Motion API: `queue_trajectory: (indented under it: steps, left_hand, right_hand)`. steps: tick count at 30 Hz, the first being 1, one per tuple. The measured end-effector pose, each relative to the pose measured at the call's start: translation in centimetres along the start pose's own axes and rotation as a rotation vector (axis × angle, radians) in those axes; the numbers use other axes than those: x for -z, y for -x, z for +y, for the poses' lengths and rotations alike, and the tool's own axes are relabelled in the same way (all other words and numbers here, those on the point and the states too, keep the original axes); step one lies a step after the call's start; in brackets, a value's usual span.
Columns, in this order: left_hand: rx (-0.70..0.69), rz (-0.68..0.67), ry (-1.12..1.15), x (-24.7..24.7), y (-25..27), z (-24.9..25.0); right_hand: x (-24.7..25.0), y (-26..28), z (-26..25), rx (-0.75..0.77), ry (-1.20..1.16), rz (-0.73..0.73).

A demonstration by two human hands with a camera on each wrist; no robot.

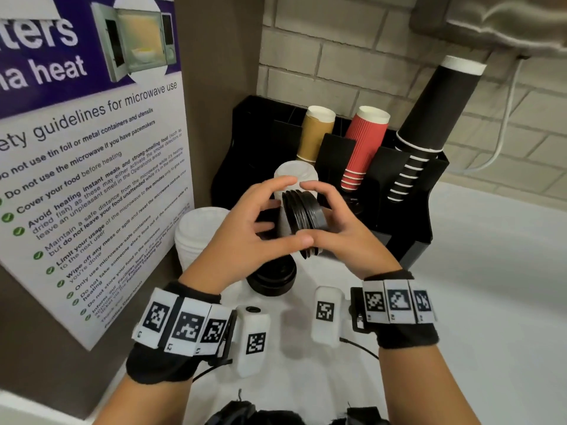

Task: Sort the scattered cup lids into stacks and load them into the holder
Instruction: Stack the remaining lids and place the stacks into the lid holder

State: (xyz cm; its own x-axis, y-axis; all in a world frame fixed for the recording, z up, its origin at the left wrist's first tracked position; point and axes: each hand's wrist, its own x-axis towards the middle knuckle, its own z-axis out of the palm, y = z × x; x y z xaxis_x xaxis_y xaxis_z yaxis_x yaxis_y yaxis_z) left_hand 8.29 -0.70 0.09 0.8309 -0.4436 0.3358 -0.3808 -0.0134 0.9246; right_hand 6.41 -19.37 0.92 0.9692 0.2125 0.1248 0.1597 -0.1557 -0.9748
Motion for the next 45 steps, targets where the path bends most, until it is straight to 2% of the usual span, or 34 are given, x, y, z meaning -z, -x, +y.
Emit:
queue_trajectory:
  steps: [2, 5, 16, 28, 33, 35, 39, 45]
  left_hand:
    - [0.041, -0.080, 0.067, -0.5, 0.0, -0.1]
    - [0.032, -0.114, 0.152, -0.9, 0.0, -0.4]
    - [0.057, -0.099, 0.155, -1.4, 0.2, -0.8]
    - [0.062, -0.060, 0.183, -1.2, 0.4, -1.1]
    - [0.007, 0.081, 0.135, 0.0, 0.2, -0.7]
    - [-0.021, 0.123, 0.129, 0.4, 0.0, -0.5]
    - [-0.053, 0.155, 0.120, 0.6, -0.3, -0.4]
    - [-0.047, 0.145, 0.126, 0.5, -0.4, -0.4]
  right_hand:
    - [0.0, 0.6, -0.3, 0.034, -0.063, -0.042]
    - [0.5, 1.1, -0.2, 0.035, -0.099, -0.047]
    - [1.0, 2.2, -0.4, 0.017, -0.136, 0.023]
    - [1.1, 1.7, -0.6, 0.057, -0.032, 0.055]
    - [5.6, -0.7, -1.1, 0.110, 0.230, 0.391]
    - [8.0, -2.1, -0.8, 0.076, 0.390, 0.439]
    - [10.8, -4.8, 0.2, -0.116, 0.697, 0.341]
    - [10.3, -6.6, 1.1, -0.171, 0.974, 0.141]
